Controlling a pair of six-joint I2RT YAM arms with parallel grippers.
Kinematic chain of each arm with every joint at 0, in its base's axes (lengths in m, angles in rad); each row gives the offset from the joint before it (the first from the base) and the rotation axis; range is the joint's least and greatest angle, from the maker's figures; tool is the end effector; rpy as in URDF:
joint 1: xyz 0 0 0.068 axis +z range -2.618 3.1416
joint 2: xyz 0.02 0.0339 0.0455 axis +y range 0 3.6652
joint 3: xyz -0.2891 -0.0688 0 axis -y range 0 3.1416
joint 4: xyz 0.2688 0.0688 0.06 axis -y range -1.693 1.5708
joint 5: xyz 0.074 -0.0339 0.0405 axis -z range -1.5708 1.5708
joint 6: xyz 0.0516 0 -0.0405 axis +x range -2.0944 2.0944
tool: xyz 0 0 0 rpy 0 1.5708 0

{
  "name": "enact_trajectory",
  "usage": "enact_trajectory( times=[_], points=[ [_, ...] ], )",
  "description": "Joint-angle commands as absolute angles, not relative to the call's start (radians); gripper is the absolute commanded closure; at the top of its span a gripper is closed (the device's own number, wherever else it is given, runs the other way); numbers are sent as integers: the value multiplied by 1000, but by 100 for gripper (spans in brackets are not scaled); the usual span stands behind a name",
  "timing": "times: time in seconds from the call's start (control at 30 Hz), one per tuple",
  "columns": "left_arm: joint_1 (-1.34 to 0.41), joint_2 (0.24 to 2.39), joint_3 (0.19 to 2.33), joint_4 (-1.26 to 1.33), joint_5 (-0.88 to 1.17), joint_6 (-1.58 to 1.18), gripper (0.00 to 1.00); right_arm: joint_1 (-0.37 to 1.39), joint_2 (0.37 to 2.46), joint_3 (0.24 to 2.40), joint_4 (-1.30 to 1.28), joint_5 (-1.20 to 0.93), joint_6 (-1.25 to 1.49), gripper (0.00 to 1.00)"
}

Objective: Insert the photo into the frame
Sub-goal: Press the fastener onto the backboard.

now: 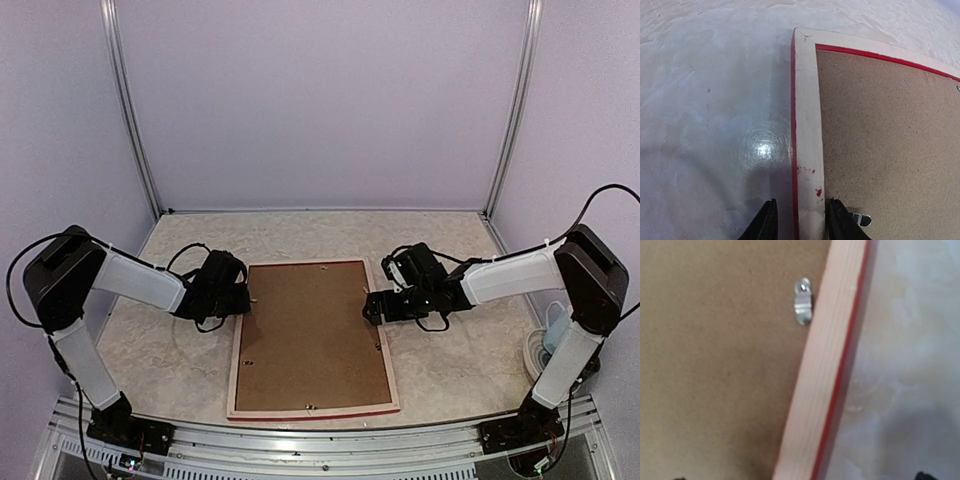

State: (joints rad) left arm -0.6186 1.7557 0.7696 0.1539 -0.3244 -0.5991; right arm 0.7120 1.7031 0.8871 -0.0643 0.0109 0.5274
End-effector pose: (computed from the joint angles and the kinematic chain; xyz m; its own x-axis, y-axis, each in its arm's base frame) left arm 0.2982 -0.1921 0.1158 -0.7088 -0.1515 -0.6889 -0.0301 0.9823 -0.1850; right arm 0.2775 0.2387 0.1486 -0.8305 -0.0520 -0.5546 -0.2663 0.9116 0.3133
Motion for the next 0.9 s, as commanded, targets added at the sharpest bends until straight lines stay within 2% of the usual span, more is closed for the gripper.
enact_trajectory(
  times=[0.0,0.23,0.43,0.87],
  points=[
    [-624,1685,775,48,-339,-596,64,705,1672,857,-35,2,540,1],
    [-636,1629,787,51,-330,-603,58,704,1664,845,-22,2,539,1],
    [-647,1714,870,4,-300,-591,52,703,1667,845,-13,2,529,1],
    [-656,1794,877,3,-289,-610,56,703,1642,787,27,-40,522,1]
  ],
)
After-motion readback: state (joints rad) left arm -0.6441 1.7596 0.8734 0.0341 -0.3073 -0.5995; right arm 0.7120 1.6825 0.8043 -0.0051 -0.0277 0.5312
